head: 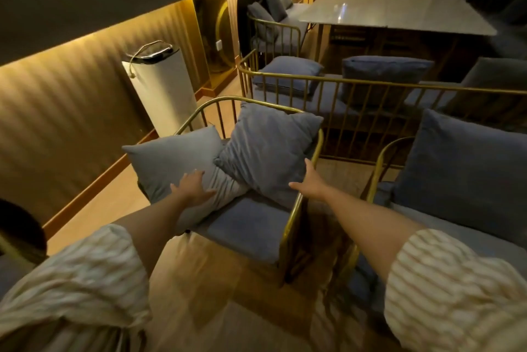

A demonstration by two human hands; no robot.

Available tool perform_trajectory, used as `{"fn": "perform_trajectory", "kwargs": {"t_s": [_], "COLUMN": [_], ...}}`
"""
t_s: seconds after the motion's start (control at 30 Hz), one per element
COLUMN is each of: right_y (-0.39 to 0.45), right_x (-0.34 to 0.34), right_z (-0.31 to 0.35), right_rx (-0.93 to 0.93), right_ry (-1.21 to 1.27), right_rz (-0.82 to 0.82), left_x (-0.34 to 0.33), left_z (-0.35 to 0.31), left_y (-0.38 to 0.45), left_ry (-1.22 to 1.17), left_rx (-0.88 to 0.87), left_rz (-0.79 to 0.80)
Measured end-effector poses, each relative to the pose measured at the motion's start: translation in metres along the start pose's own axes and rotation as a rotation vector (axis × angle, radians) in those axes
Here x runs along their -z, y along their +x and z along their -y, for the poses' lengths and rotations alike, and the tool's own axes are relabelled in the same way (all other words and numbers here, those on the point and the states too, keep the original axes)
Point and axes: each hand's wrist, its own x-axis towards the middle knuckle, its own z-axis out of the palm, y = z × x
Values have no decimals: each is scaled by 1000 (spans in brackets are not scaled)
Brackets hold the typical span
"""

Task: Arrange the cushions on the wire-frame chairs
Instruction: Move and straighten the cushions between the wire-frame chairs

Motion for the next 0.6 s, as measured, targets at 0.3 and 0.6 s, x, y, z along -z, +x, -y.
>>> {"fn": "perform_trajectory", "kwargs": {"t_s": [0.3, 0.6], "right_y": [52, 143], "right_x": [-70, -76], "right_z": [27, 7], "right_rx": [-69, -282], "right_ry": [37, 203], "right_rz": [41, -96], "left_x": [-18, -43], "left_z": [63, 66], "left_y": [59, 161], "left_ry": [-60, -13], "left_rx": [34, 12], "left_rz": [84, 263]}}
